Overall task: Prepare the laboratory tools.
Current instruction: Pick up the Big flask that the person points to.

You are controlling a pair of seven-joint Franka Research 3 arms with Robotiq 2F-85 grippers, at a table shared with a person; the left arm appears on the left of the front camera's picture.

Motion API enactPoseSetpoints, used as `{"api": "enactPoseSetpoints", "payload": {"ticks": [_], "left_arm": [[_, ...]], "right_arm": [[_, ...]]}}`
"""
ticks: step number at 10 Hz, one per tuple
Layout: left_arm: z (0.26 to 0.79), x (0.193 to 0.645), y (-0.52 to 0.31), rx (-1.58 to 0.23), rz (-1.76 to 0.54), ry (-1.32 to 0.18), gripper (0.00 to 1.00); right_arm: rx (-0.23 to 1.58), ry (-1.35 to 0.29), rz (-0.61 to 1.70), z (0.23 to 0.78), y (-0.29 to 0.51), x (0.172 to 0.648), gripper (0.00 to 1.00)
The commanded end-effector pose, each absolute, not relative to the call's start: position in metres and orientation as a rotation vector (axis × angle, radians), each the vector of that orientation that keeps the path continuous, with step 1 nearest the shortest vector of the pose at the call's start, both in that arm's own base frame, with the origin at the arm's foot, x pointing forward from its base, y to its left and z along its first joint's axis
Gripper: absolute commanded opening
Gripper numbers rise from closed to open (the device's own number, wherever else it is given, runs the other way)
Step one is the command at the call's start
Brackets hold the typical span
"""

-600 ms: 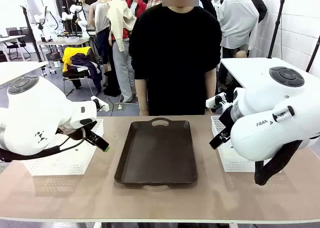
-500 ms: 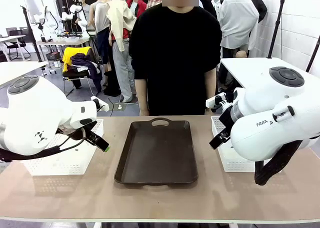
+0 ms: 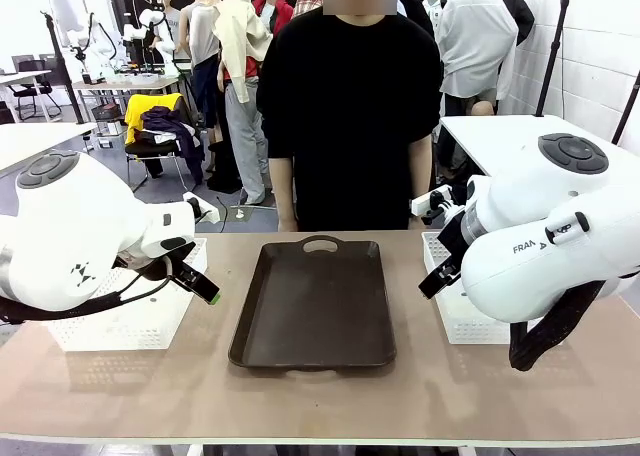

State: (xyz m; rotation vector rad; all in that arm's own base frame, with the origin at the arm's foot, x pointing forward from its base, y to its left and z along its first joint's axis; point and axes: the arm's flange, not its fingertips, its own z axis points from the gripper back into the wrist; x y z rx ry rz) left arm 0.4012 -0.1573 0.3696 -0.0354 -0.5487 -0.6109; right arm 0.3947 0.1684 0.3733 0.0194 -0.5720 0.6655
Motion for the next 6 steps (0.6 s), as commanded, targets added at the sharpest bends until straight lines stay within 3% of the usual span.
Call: {"api": "enactPoseSetpoints", "payload": {"ticks": [1,6], "left_arm": [[0.3697,0.4020,-0.1550,-0.034,-0.608,-0.549,1.00],[0.3697,0.4020,-0.1550,-0.034,-0.608,-0.549,1.00]], "right_arm": [[0.021,-0.572,0.664,0.3733,0.1682,0.3948,1.00],[0.021,-0.572,0.664,0.3733,0.1682,0.3948,1.00]]}}
